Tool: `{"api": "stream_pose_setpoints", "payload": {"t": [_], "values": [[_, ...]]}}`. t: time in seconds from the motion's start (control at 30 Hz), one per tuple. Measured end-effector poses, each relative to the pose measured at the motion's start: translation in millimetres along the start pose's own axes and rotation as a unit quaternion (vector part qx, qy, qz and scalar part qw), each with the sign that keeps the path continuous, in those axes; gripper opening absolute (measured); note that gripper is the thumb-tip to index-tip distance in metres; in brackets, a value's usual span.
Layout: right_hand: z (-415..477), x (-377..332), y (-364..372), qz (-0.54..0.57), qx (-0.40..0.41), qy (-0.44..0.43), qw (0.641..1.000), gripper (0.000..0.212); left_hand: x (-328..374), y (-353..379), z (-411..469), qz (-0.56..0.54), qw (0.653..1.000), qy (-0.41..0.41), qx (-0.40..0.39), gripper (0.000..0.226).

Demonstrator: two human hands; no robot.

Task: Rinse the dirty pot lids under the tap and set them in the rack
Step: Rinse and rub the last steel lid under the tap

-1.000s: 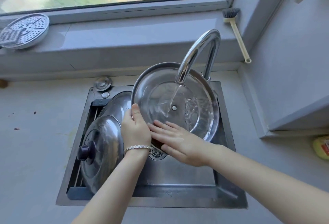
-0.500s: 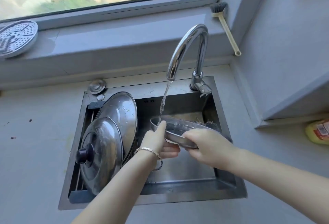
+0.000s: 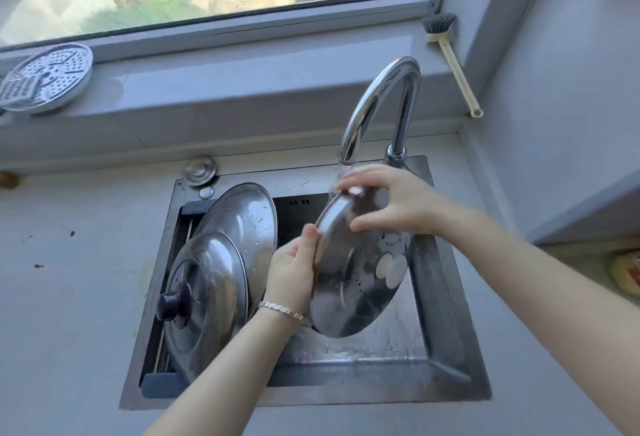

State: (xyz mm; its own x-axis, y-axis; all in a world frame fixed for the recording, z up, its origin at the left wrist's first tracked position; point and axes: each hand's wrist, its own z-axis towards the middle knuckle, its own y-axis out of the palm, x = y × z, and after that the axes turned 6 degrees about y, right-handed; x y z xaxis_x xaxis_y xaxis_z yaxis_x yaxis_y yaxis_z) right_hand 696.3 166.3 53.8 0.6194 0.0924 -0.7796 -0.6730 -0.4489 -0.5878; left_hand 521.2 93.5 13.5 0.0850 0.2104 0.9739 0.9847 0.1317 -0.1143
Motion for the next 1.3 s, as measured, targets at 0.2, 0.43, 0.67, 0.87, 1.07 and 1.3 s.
{"api": "stream_pose_setpoints", "payload": {"t": [0.2, 0.43, 0.67, 0.87, 1.07, 1.3], "values": [[10.7, -16.1, 86.0, -0.034, 0.173, 0.103, 0.979, 0.066, -7.3, 9.7, 21.8, -0.033, 0.985, -0.093, 0.143, 0.048], [26.3, -18.5, 105.6, -0.039, 0.178, 0.100, 0.978, 0.068, -14.5, 5.0, 17.1, -0.083, 0.973, -0.107, 0.189, 0.056], [28.3, -36.0, 110.3, -0.027, 0.167, 0.112, 0.979, 0.069, -11.4, 6.1, 23.8, -0.078, 0.964, -0.108, 0.231, 0.049], [49.6, -28.1, 87.9, 0.063, 0.161, 0.239, 0.956, 0.070, -12.0, -0.2, 17.9, -0.033, 0.976, -0.071, 0.204, 0.059], [37.5, -50.6, 112.7, 0.008, 0.140, 0.162, 0.977, 0.079, -4.2, -1.1, 24.3, -0.015, 0.974, -0.064, 0.218, 0.061], [88.6, 4.8, 63.4, 0.218, 0.114, 0.376, 0.893, 0.073, -5.5, -8.8, 5.1, -0.030, 0.981, 0.034, 0.189, 0.053]]}}
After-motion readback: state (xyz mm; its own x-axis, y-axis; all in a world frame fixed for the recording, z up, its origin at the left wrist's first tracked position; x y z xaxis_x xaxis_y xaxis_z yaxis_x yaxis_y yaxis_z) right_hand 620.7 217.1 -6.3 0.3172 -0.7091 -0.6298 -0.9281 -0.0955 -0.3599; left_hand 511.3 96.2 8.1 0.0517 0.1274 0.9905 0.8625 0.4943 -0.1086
